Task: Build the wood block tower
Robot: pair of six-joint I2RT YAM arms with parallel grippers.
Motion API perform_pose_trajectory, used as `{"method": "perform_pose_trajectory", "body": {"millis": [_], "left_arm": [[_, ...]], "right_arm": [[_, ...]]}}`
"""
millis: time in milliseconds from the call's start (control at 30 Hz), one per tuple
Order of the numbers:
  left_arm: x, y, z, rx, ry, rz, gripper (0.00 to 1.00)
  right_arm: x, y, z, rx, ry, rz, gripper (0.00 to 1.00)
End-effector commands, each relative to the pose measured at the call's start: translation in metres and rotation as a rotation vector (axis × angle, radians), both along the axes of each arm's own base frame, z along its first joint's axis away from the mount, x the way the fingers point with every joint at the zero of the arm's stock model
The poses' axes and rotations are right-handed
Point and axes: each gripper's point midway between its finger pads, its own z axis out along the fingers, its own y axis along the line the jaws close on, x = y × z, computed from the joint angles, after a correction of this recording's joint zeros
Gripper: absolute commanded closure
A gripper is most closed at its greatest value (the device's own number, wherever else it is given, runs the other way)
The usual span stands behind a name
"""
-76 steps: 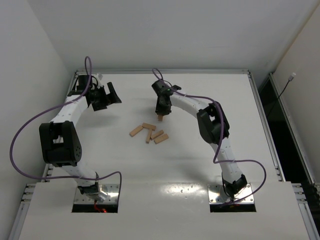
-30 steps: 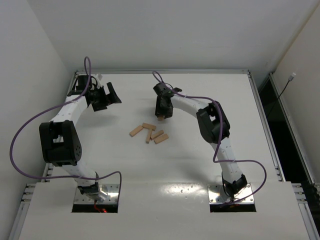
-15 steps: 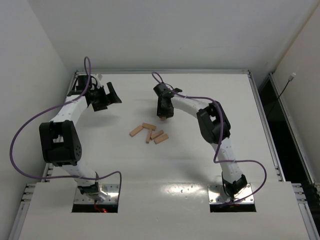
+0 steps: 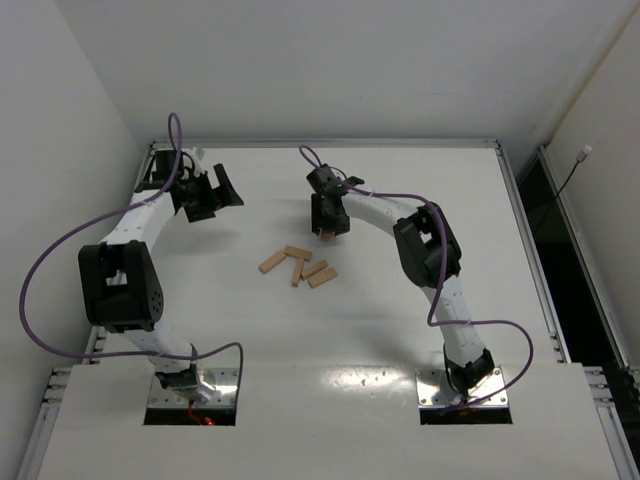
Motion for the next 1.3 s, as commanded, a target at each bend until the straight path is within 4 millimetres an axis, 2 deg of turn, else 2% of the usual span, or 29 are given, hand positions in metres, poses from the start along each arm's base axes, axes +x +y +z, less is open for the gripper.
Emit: {"method": "perform_pose_trajectory", "body": {"millis": [0,167,533,600,667,800,900,1000,1067,1267], "left_arm": [[0.007,0.002,0.006,-0.014,-0.034,-0.001,0.05],[0.007,0.002,0.006,-0.014,-0.034,-0.001,0.05],[0.008,0.006,0.008,-0.014,-0.034,0.008,0.05],[0.008,0.006,0.008,-0.014,-0.034,0.008,0.05],[0.008,0.01,0.008,-0.014,-0.034,0.018,0.05],[0.008,0.01,0.008,-0.014,-0.034,0.018,0.05],[0.008,0.01,0.008,-0.014,-0.034,0.018,0.05],[0.008,0.01,0.008,-0.014,-0.034,0.018,0.05],[0.008,0.008,0.005,-0.022,-0.026,0.012,0.05],[0.009,0.008,0.008,-0.022,-0.026,0.012,0.05]], "right_arm": [[0.009,0.001,0.02,0.001,-0.061,0.014,0.52],[0.008,0.005,0.018,-0.014,-0.068,0.037,0.59],[-0.009,0.022,0.015,-0.075,-0.078,0.118,0.6],[-0.01,0.019,0.012,-0.088,-0.075,0.114,0.63],[-0.013,0.017,0.005,-0.099,-0.061,0.115,0.63],[-0.014,0.012,0.002,-0.118,-0.062,0.107,0.63],[-0.014,0.006,-0.005,-0.124,-0.046,0.089,0.59],[-0.015,0.009,-0.014,-0.112,-0.03,0.083,0.59],[-0.011,0.006,-0.015,-0.111,-0.03,0.072,0.59],[-0.013,0.005,-0.018,-0.106,-0.02,0.055,0.59]]}}
